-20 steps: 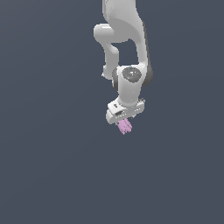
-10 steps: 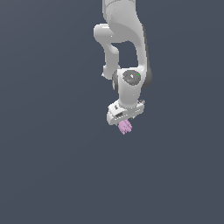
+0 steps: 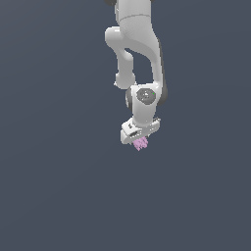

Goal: Pick up the object and move it to a goal position.

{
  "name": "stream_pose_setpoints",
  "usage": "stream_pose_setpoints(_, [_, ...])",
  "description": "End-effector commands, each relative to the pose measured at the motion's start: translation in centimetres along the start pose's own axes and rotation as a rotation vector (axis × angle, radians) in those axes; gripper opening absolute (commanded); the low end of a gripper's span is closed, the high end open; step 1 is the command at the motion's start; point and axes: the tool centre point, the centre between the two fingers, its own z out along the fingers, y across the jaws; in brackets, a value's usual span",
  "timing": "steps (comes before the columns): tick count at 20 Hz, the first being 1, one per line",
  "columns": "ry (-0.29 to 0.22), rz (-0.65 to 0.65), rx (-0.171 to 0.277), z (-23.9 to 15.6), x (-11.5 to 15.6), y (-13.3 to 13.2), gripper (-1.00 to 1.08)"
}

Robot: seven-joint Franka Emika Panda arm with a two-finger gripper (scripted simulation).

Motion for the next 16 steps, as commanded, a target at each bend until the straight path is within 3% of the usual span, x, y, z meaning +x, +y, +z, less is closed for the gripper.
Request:
stream_pose_setpoints(1, [0.001, 0.0, -0.001, 0.23, 0.07, 0.02, 1.0])
stream_pose_setpoints(2, [0.001, 0.0, -0.001, 0.23, 0.07, 0.02, -1.0])
stream_pose_setpoints(16, [0.002, 0.0, -0.001, -0.26, -0.12, 0.55, -1.0])
